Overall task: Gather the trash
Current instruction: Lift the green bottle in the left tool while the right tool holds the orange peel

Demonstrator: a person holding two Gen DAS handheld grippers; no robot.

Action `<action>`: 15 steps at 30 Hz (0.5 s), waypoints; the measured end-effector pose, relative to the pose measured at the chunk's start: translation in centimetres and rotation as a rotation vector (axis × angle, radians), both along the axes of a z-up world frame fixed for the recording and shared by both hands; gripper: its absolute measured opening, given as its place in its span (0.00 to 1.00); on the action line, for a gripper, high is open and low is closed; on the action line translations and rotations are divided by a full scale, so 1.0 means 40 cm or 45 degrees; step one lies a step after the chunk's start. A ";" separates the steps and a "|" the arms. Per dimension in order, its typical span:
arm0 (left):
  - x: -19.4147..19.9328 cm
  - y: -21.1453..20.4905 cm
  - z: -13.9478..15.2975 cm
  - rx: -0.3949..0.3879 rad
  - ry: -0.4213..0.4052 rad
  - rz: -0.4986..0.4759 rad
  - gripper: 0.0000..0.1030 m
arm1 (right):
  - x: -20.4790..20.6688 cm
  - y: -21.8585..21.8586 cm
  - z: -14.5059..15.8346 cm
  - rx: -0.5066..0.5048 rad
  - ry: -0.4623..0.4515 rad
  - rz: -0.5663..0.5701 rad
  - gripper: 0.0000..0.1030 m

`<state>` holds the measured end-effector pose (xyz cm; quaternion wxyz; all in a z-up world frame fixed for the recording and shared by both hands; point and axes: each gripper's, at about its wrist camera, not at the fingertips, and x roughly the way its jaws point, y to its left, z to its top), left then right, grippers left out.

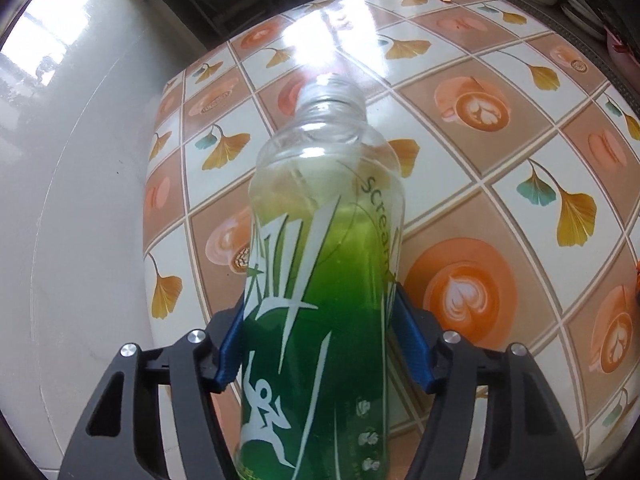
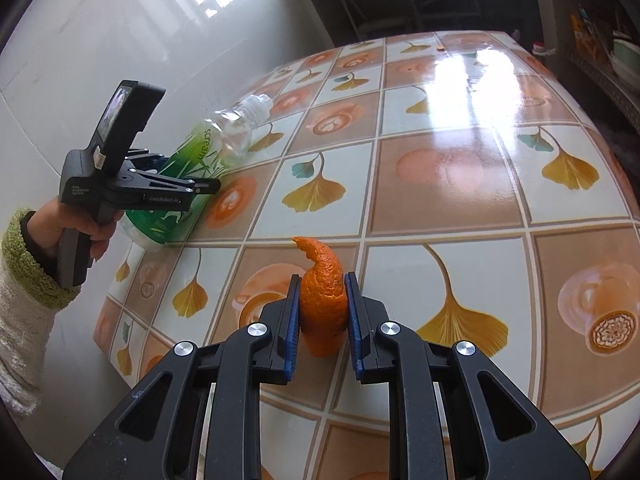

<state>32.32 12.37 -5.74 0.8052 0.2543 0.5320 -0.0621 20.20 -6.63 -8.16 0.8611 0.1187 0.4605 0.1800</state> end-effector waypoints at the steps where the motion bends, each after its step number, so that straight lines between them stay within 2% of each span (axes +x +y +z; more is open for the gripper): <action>1: 0.000 -0.001 0.000 0.007 0.003 0.000 0.61 | -0.001 -0.001 0.000 0.000 -0.001 -0.001 0.18; 5: -0.006 -0.008 0.002 0.033 0.002 0.005 0.59 | -0.004 -0.005 0.001 0.002 -0.004 -0.007 0.18; 8: -0.014 -0.009 0.004 0.011 -0.004 0.013 0.59 | -0.006 -0.009 0.002 0.006 -0.004 -0.015 0.18; 12: -0.026 0.000 0.010 -0.080 -0.006 0.048 0.58 | -0.005 -0.019 0.004 0.007 -0.002 -0.029 0.18; 15: -0.047 0.009 0.022 -0.201 0.005 0.086 0.58 | -0.006 -0.026 0.006 0.012 -0.005 -0.041 0.18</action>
